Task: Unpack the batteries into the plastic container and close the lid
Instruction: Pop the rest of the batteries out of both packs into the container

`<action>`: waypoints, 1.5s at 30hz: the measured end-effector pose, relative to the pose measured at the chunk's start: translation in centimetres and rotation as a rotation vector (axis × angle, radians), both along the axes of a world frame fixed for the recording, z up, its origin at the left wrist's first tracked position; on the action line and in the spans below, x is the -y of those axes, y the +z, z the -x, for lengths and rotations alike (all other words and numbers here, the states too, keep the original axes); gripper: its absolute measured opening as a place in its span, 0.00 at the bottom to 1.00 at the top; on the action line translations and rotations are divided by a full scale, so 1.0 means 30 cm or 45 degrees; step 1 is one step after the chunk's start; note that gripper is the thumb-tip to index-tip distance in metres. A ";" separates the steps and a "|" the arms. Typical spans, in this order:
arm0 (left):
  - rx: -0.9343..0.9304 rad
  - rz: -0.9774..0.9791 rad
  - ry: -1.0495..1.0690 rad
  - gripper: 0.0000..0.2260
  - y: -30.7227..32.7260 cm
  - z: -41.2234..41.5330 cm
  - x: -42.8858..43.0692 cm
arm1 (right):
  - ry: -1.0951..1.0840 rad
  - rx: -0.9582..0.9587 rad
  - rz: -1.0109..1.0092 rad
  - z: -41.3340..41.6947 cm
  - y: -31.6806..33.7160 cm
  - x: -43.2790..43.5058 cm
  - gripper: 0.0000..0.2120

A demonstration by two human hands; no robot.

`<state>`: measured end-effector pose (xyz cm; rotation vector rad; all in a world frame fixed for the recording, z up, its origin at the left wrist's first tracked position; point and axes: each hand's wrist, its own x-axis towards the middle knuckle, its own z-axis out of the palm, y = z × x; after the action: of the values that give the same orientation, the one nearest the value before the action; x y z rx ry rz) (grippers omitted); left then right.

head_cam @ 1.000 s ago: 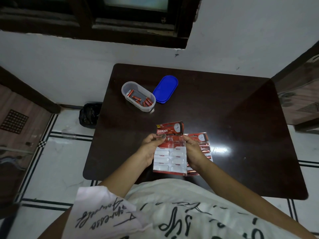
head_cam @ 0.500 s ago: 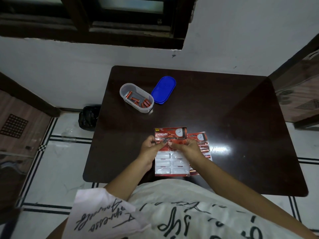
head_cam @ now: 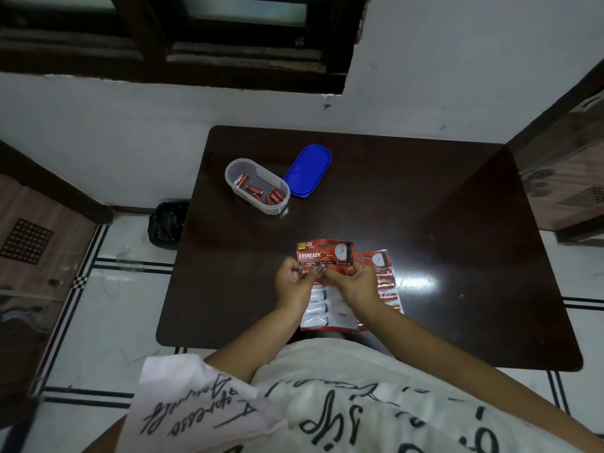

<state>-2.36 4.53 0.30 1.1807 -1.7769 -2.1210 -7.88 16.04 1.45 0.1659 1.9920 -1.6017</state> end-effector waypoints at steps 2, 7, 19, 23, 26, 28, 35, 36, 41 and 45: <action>0.016 -0.096 0.029 0.11 0.005 0.006 0.011 | 0.006 -0.060 -0.020 -0.004 0.013 0.006 0.06; 0.103 -0.623 -0.066 0.07 0.028 0.007 0.096 | 0.083 0.352 0.333 0.051 0.063 -0.017 0.19; 0.081 -0.794 -0.297 0.17 0.038 0.003 0.103 | 0.262 0.005 0.233 0.047 0.056 -0.014 0.10; 0.153 -0.746 -0.297 0.22 0.027 0.005 0.108 | 0.424 -0.339 0.052 0.060 0.032 -0.026 0.10; 0.200 -0.691 -0.341 0.26 0.015 0.001 0.118 | 0.549 -0.470 -0.108 0.067 0.025 -0.033 0.11; 0.196 -0.656 -0.361 0.27 0.015 0.005 0.120 | 0.453 -0.463 -0.050 0.058 0.028 -0.019 0.10; 0.155 -0.664 -0.180 0.28 0.017 0.048 0.087 | 0.023 -0.146 0.095 0.030 0.055 0.006 0.10; 0.146 -0.688 -0.166 0.29 0.015 0.052 0.083 | -0.024 -0.204 0.119 0.022 0.063 0.013 0.05; 0.097 -0.773 -0.130 0.31 0.023 0.075 0.078 | -0.129 -0.413 0.058 0.020 0.038 0.021 0.08; 0.053 -0.801 -0.100 0.32 0.032 0.093 0.074 | -0.269 -0.339 0.094 0.024 0.029 0.035 0.08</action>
<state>-5.14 2.31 1.27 1.2877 -1.2031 -2.8327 -8.62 14.99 2.33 0.1444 2.1687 -1.9137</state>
